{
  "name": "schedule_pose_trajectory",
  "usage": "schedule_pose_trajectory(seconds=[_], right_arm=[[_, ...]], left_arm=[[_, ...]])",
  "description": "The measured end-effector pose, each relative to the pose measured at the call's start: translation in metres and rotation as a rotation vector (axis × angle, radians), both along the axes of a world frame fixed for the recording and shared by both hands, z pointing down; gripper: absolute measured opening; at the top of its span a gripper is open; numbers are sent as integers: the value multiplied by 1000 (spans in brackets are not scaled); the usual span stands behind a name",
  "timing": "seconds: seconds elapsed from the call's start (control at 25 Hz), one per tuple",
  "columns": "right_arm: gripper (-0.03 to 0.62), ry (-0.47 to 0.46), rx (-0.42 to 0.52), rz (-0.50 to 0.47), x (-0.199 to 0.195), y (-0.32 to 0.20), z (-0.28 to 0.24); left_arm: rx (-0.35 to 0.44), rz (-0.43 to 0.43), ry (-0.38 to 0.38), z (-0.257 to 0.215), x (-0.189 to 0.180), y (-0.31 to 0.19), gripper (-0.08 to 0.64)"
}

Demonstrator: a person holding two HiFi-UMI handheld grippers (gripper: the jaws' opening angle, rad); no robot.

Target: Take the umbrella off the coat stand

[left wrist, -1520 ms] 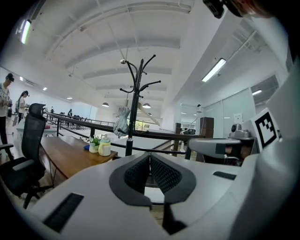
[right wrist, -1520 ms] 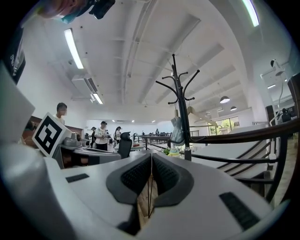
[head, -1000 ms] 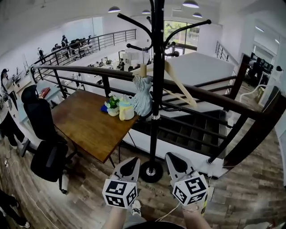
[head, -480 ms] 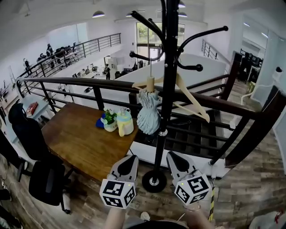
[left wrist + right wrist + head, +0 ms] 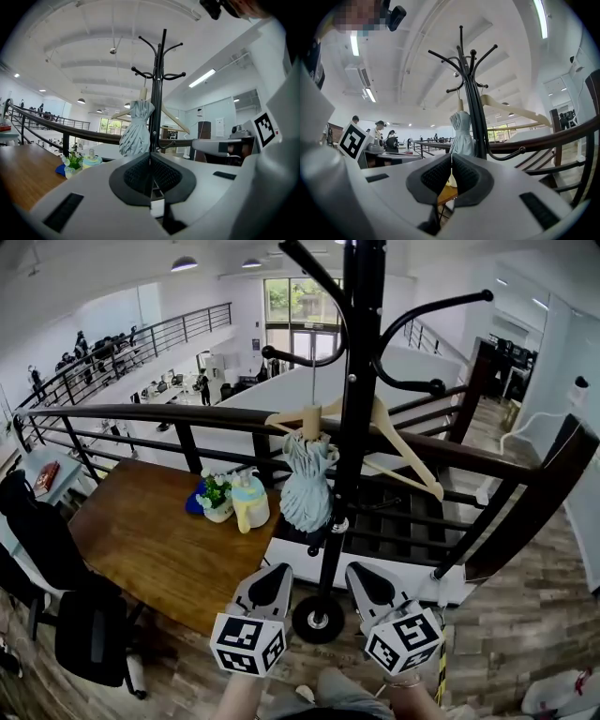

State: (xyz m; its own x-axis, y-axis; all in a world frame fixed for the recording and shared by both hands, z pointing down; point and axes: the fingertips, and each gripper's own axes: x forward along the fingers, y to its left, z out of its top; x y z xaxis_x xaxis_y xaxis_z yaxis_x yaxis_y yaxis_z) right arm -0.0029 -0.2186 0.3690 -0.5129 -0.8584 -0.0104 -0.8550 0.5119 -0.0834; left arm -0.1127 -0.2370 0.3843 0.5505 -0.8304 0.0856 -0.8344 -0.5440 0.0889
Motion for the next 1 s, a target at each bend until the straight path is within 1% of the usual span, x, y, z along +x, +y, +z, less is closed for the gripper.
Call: schedule_pose_trajectory(seconds=[0.28, 0.52, 0.64, 0.8, 1.0], right_arm=[[29, -22, 27, -8, 6, -28, -16], [29, -35, 71, -42, 6, -51, -37], [29, -29, 113, -67, 3, -62, -50], [29, -23, 169, -95, -3, -75, -71], [29, -13, 240, -131, -12, -87, -99]], left_arm=[[26, 6, -19, -16, 7, -26, 15], [94, -3, -20, -48, 10, -49, 15], [133, -12, -21, -65, 12, -61, 15], [166, -17, -19, -84, 15, -74, 15], [232, -29, -27, -112, 18, -87, 15]])
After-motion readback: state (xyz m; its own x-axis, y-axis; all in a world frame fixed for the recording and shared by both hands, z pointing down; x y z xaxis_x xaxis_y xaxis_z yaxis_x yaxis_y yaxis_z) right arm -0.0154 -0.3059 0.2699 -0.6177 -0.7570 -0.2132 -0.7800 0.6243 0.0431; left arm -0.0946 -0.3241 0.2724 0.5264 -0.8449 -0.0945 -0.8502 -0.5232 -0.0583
